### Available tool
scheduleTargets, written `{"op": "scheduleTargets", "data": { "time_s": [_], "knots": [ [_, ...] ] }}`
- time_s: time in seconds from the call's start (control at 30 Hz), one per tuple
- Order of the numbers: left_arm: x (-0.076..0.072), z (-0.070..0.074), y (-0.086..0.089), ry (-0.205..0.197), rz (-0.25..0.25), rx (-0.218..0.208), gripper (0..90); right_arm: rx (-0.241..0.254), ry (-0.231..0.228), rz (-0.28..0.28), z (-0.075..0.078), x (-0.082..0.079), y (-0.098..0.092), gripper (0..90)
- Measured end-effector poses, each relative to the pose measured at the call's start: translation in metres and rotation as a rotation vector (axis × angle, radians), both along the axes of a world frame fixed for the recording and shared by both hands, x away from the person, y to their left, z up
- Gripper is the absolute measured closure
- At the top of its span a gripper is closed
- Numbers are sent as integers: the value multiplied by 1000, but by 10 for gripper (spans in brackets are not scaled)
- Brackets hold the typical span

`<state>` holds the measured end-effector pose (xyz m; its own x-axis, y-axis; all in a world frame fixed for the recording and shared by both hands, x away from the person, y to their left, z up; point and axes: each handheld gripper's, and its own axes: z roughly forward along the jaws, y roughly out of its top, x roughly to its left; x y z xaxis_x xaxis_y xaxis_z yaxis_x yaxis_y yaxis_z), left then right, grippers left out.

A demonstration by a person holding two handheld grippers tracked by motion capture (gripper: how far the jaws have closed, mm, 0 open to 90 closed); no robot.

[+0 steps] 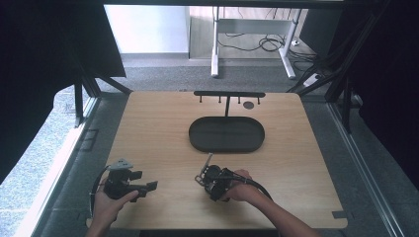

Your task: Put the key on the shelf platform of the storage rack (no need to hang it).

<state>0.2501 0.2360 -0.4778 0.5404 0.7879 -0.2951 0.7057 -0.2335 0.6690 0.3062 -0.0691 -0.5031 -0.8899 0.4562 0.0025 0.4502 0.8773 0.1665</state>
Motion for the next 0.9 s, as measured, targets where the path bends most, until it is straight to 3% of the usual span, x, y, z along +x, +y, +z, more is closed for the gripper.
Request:
{"op": "scheduleTargets", "data": {
  "time_s": [0.27,0.4,0.9],
  "knots": [
    [0,0,1,1,4,-1,208,13,-1,2,0,4,-3,495],
    [0,0,1,1,8,-1,208,52,13,-17,5,7,-7,496],
    [1,-1,1,1,7,1,208,182,-11,-113,46,28,-40,497]
  ]
}}
